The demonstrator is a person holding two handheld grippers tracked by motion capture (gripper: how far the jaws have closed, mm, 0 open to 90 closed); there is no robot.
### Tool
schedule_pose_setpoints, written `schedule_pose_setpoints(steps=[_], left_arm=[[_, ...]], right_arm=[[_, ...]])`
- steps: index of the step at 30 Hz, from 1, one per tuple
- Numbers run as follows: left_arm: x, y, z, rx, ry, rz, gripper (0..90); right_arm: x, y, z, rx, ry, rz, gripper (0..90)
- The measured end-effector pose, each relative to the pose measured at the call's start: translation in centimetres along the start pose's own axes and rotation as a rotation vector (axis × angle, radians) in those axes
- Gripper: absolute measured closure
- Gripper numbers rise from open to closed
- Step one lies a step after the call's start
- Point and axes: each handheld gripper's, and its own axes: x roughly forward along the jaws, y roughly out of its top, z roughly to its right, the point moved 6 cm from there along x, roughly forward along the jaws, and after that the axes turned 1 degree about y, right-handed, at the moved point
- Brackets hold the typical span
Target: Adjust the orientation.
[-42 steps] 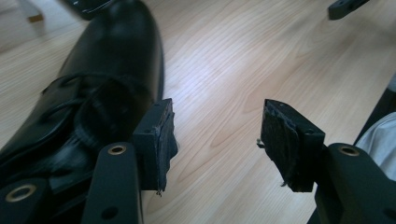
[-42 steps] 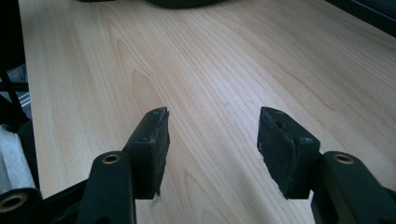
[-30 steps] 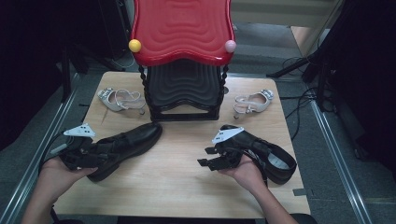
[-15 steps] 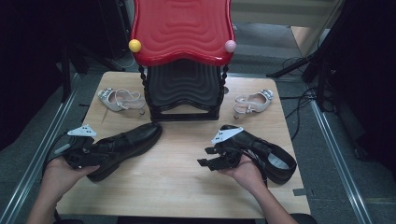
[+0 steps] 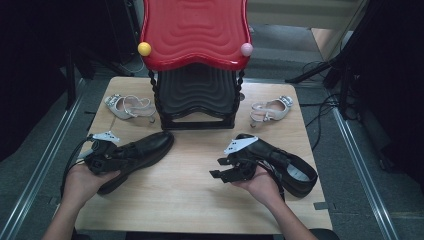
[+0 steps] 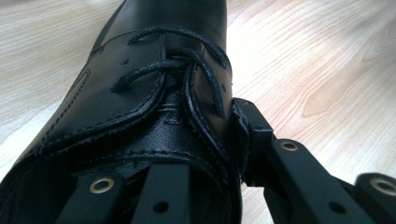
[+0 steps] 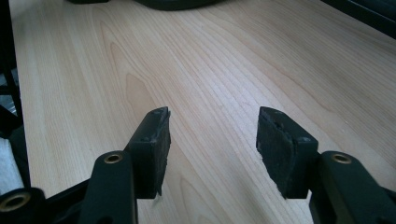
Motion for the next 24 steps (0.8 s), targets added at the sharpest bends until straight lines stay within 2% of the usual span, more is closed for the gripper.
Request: schedule_pose_setpoints(steps=[3, 4, 8, 9, 10, 11, 14, 19, 22, 24], left_arm=[[0.0, 0.0, 0.1, 0.001, 0.000, 0.004, 79.4], [-0.1, 0.1, 0.3, -0.010, -0.011, 0.004, 79.9], [-0.1, 0.3, 1.1, -0.003, -0.028, 0.002, 80.1], [-0.1, 0.6, 1.7, 0.005, -0.037, 0.010, 79.9], [-0.1, 0.6, 1.7, 0.005, -0.037, 0.010, 79.9], [0.1, 1.0, 2.5, 0.016, -0.041, 0.016, 79.8], [0.3, 1.4, 3.3, 0.030, -0.043, 0.019, 79.8], [1.5, 2.9, 5.9, 0.068, -0.081, 0.032, 79.6], [2.0, 3.4, 6.7, 0.085, -0.090, 0.026, 79.7], [2.8, 3.9, 7.8, 0.106, -0.102, 0.017, 79.7]], right_arm=[[-0.2, 0.1, 0.2, 0.010, -0.001, 0.013, 46.4], [-0.3, 0.1, 0.3, 0.010, -0.003, 0.020, 46.4], [-0.6, 0.1, 0.5, 0.023, -0.004, 0.029, 46.4], [-0.6, 0.1, 0.6, 0.027, -0.007, 0.034, 46.4], [-0.6, 0.1, 0.6, 0.027, -0.007, 0.034, 46.4], [-0.6, 0.1, 0.7, 0.029, -0.009, 0.033, 46.4], [-0.7, 0.0, 0.7, 0.033, -0.012, 0.028, 46.4], [-0.9, -0.1, 0.5, 0.030, -0.015, 0.036, 46.4], [-1.0, -0.2, 0.5, 0.032, -0.017, 0.041, 46.4], [-1.2, -0.4, 0.6, 0.036, -0.023, 0.044, 46.4]])
